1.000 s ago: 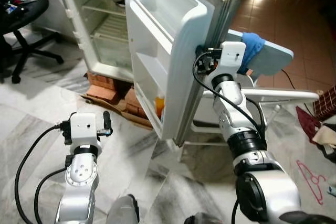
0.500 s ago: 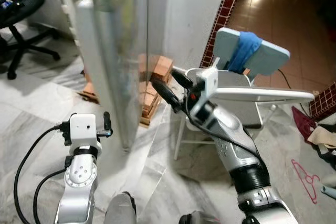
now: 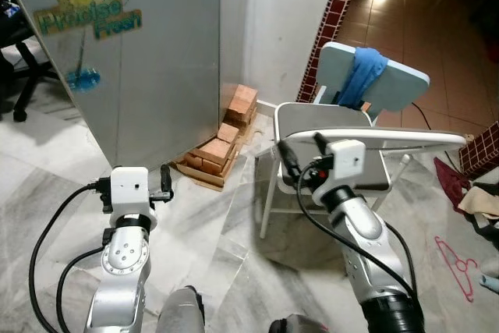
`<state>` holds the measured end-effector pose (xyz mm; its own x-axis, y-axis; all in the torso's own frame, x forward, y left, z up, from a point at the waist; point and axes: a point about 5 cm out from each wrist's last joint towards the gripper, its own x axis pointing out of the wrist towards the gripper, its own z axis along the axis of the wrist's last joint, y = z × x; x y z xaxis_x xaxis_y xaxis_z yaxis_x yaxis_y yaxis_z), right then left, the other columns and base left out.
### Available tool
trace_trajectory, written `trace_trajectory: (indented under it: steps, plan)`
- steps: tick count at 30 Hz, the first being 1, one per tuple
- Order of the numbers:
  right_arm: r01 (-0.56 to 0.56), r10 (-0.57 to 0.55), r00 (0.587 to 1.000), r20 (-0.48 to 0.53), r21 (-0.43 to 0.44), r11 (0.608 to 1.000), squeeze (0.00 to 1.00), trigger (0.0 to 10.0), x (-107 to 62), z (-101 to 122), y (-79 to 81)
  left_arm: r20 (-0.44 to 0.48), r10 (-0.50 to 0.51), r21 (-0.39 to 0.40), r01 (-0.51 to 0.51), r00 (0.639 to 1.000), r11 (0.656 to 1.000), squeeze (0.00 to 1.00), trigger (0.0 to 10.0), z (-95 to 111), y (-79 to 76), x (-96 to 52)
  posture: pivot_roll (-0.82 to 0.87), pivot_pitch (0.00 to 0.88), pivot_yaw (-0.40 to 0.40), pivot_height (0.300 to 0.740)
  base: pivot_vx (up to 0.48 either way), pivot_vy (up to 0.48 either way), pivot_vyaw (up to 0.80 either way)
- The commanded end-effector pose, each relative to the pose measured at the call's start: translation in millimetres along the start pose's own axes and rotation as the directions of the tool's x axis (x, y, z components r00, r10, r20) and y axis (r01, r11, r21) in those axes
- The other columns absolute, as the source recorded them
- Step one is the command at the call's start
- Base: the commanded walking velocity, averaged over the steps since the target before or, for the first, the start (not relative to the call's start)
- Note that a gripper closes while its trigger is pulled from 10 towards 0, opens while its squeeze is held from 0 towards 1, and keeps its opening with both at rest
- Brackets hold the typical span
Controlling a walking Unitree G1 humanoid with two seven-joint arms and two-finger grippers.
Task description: Restocking fridge
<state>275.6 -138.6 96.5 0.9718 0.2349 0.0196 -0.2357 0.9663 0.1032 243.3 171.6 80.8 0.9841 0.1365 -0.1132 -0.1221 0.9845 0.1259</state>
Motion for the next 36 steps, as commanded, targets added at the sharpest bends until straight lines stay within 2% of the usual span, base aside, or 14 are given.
trace_trajectory:
  steps: [1, 5, 11, 17, 20, 23, 29, 36]
  plan:
    - [0.022, -0.022, 0.999, 0.038, -0.002, 1.000, 0.00, 10.0, -0.2, 7, 2.3, 0.000, -0.002, 0.005, 0.002, 1.000, 1.000, 0.00, 10.0, 0, 3.2, 2.4, 0.08, 0.108, -0.034, 0.740, 0.000, 0.480, 0.00]
    - [0.049, -0.049, 0.998, 0.035, 0.000, 0.999, 0.00, 10.0, -0.8, 6, 1.5, 0.011, -0.033, -0.009, 0.033, 0.999, 0.999, 0.00, 10.0, 2, -0.9, 5.5, 0.07, 0.099, -0.031, 0.740, 0.000, 0.480, -0.12]
    - [0.071, -0.071, 0.997, 0.042, -0.009, 0.997, 0.00, 10.0, 3.1, 9, -4.8, 0.053, -0.048, -0.015, 0.049, 0.997, 0.999, 0.00, 10.0, 9, -3.3, 11.9, 0.07, 0.088, -0.037, 0.740, 0.000, 0.480, -0.71]
    - [0.072, -0.072, 0.996, 0.052, -0.004, 0.997, 0.00, 10.0, 5.5, 11, -5.2, 0.082, -0.049, -0.022, 0.051, 0.995, 0.998, 0.00, 10.0, 12, -2.6, 12.3, 0.07, 0.081, -0.043, 0.740, 0.000, 0.480, -0.74]
    - [0.065, -0.065, 0.996, 0.056, 0.004, 0.998, 0.00, 10.0, 5.0, 12, -4.9, 0.145, -0.107, 0.010, 0.107, 0.984, 0.994, 0.00, 10.0, 18, -9.0, 8.9, 0.07, 0.078, -0.045, 0.740, 0.000, 0.480, 0.00]
    - [0.072, -0.072, 0.996, 0.058, 0.004, 0.997, 0.00, 10.0, 2.8, 12, -7.0, 0.168, -0.147, 0.029, 0.145, 0.975, 0.989, 0.00, 10.0, 20, -13.0, 6.8, 0.07, 0.070, -0.045, 0.740, 0.000, 0.480, 0.00]
    - [0.103, -0.102, 0.994, 0.045, -0.023, 0.994, 0.00, 10.0, -5.9, 9, -16.9, 0.156, -0.123, 0.012, 0.123, 0.980, 0.992, 0.00, 10.0, 14, -7.6, 6.1, 0.06, 0.058, -0.040, 0.740, 0.000, 0.480, 0.00]
    - [0.117, -0.116, 0.992, 0.043, -0.021, 0.993, 0.00, 10.0, -5.0, 9, -20.5, 0.147, -0.130, -0.025, 0.135, 0.980, 0.990, 0.00, 10.0, 11, -6.3, 8.0, 0.05, 0.055, -0.037, 0.740, 0.000, 0.480, -0.23]
